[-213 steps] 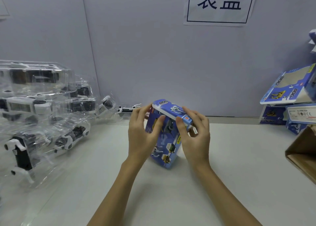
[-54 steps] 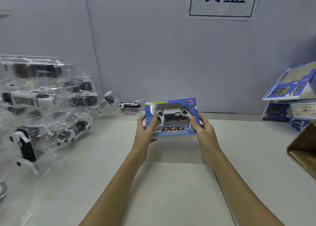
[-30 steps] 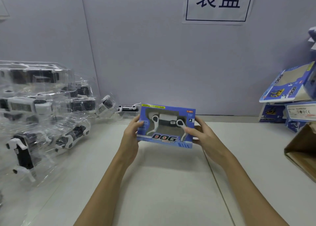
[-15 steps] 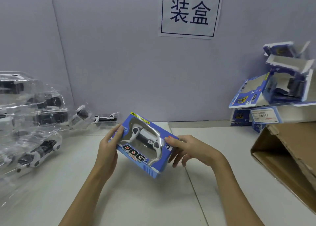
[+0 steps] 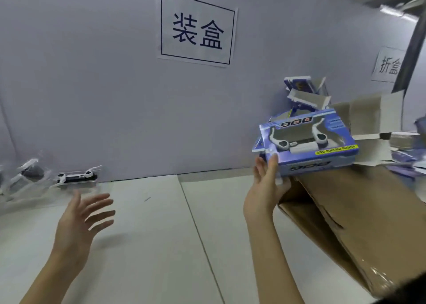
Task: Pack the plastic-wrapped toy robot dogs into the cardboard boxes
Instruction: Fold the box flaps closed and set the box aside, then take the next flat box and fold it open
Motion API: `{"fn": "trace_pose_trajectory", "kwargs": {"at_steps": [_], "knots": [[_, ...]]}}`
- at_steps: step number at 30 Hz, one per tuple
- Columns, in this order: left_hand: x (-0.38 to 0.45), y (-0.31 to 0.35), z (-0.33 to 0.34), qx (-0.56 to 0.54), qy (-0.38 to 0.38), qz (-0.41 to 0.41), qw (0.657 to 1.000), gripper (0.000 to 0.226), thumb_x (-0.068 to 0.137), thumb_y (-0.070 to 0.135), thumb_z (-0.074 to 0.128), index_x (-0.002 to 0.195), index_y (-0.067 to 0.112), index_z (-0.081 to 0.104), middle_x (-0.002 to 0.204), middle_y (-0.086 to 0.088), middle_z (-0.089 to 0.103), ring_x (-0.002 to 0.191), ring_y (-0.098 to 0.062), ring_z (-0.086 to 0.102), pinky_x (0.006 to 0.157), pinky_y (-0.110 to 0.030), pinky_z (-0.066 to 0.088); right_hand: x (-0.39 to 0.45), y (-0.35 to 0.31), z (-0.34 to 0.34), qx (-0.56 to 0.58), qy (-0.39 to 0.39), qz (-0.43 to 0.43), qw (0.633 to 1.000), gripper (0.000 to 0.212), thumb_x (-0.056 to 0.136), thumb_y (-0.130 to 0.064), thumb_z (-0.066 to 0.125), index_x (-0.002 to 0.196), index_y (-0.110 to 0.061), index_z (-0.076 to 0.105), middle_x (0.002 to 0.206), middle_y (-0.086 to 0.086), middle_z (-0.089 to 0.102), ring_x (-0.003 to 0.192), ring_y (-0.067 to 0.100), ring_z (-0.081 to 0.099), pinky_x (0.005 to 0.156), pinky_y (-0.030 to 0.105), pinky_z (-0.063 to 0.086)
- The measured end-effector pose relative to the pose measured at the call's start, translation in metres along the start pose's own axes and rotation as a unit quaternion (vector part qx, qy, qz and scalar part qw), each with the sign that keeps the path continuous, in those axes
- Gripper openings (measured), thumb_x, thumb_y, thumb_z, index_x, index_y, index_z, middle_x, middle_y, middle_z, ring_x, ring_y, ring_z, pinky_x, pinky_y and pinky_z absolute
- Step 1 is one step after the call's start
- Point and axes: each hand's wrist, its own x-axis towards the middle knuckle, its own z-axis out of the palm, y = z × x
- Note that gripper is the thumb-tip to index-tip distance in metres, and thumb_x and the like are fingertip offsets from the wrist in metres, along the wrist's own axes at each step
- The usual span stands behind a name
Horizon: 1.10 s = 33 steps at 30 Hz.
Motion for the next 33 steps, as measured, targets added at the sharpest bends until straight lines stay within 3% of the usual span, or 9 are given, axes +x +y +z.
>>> {"fn": "trace_pose_trajectory", "kwargs": {"at_steps": [3,10,13,15,16,19,24,30,33], "knots": [[-0.003,-0.001,0.005,0.021,-0.016,0.000,1.000,0.062,0.104,0.060,0.038,0.109,0.008,0.071,0.114,-0.017,0.071,0.093,-0.034,0.066,0.082,-0.047,0.055,0.038,-0.009,-0.009,0.002,0.068,-0.007,0.998,0.068,0.090,-0.036,0.080,0.142,-0.017,0.039,0.128,0.007,0.070,0.109,0.017,0.074,0.098,0.038,0.059],[-0.007,-0.003,0.012,0.076,-0.038,0.007,0.996,0.070,0.104,0.061,0.037,0.111,0.000,0.072,0.110,-0.019,0.075,0.093,-0.039,0.066,0.083,-0.052,0.050,0.087,0.024,-0.010,-0.257,-0.092,-0.044,0.961,0.051,0.097,-0.013,0.073,0.142,-0.003,0.051,0.143,0.014,0.062,0.121,0.017,0.062,0.097,0.029,0.054],[-0.007,-0.003,0.013,0.083,-0.041,0.009,0.996,0.071,0.104,0.060,0.036,0.110,-0.001,0.072,0.108,-0.019,0.075,0.092,-0.039,0.066,0.084,-0.053,0.050,0.107,0.044,-0.002,-0.529,-0.160,-0.166,0.817,0.032,0.100,-0.012,0.066,0.131,-0.010,0.064,0.148,0.014,0.052,0.137,0.028,0.049,0.094,0.027,0.051],[-0.007,-0.002,0.013,0.083,-0.040,0.011,0.996,0.071,0.105,0.060,0.035,0.109,-0.001,0.073,0.109,-0.020,0.075,0.092,-0.039,0.066,0.084,-0.053,0.049,0.123,0.054,0.004,-0.682,-0.170,-0.178,0.689,0.034,0.100,-0.013,0.063,0.134,-0.014,0.064,0.153,0.019,0.036,0.138,0.039,0.040,0.094,0.038,0.049],[-0.006,-0.002,0.014,0.082,-0.039,0.012,0.996,0.072,0.105,0.060,0.035,0.109,-0.001,0.073,0.109,-0.020,0.075,0.092,-0.039,0.066,0.084,-0.053,0.050,0.132,0.057,0.007,-0.717,-0.155,-0.153,0.662,0.042,0.100,-0.013,0.062,0.142,-0.017,0.058,0.153,0.023,0.030,0.135,0.043,0.040,0.090,0.040,0.048],[-0.005,-0.002,0.012,0.079,-0.038,0.017,0.996,0.072,0.104,0.060,0.036,0.108,-0.001,0.073,0.107,-0.019,0.075,0.090,-0.038,0.066,0.083,-0.052,0.050,0.157,0.056,0.013,-0.685,-0.124,-0.068,0.714,0.061,0.100,-0.011,0.060,0.156,-0.024,0.042,0.155,0.024,0.024,0.131,0.044,0.043,0.084,0.036,0.044],[-0.004,-0.003,0.014,0.075,-0.043,0.020,0.996,0.070,0.104,0.059,0.037,0.105,0.000,0.075,0.107,-0.019,0.075,0.088,-0.036,0.068,0.082,-0.051,0.050,0.164,0.059,0.010,-0.539,-0.110,-0.077,0.831,0.059,0.098,0.007,0.046,0.154,-0.010,0.045,0.153,0.016,0.048,0.134,0.036,0.051,0.102,0.038,0.048],[-0.007,-0.007,0.020,0.108,-0.052,0.017,0.993,0.067,0.104,0.059,0.039,0.101,0.005,0.078,0.106,-0.015,0.076,0.087,-0.032,0.070,0.080,-0.048,0.054,0.090,0.071,0.014,-0.518,-0.192,-0.180,0.814,0.059,0.093,0.015,0.039,0.148,-0.003,0.054,0.147,0.016,0.057,0.137,0.030,0.051,0.103,0.026,0.042],[-0.010,-0.010,0.024,0.141,-0.058,0.024,0.988,0.049,0.106,0.050,0.045,0.098,0.018,0.081,0.107,-0.012,0.075,0.087,-0.029,0.071,0.077,-0.045,0.057,0.033,0.080,0.015,-0.489,-0.250,-0.217,0.807,0.057,0.091,0.017,0.041,0.140,-0.001,0.062,0.133,0.009,0.065,0.118,0.015,0.059,0.102,0.020,0.047]]}}
